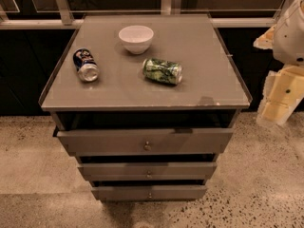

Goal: Open middle drawer

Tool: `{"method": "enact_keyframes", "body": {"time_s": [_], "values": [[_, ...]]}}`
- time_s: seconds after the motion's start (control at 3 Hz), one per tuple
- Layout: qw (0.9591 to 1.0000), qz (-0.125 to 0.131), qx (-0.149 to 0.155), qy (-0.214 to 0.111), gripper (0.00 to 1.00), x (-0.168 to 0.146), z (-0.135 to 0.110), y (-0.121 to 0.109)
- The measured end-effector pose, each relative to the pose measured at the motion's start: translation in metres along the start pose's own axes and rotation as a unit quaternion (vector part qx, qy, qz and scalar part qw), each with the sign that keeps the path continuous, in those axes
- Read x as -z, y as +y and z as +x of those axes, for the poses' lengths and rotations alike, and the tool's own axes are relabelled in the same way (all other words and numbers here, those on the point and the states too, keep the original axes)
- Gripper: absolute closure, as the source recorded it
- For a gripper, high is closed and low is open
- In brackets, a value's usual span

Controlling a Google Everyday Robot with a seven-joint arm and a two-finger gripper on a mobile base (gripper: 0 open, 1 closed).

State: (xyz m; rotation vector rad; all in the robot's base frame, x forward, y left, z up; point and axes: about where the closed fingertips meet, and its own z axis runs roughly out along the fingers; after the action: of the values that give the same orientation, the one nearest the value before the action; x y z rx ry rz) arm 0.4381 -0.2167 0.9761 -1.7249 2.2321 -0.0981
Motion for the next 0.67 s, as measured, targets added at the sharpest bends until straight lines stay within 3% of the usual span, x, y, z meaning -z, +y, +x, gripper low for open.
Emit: {"method": "enact_keyframes", "body": {"time_s": [0.33, 0.67], "values": [[1.0, 0.0, 0.0, 0.0, 0.0, 0.0, 0.0, 0.0], [0.9997, 0.024, -0.01, 0.0, 0.0, -0.0062, -0.0007, -0.0014]]}}
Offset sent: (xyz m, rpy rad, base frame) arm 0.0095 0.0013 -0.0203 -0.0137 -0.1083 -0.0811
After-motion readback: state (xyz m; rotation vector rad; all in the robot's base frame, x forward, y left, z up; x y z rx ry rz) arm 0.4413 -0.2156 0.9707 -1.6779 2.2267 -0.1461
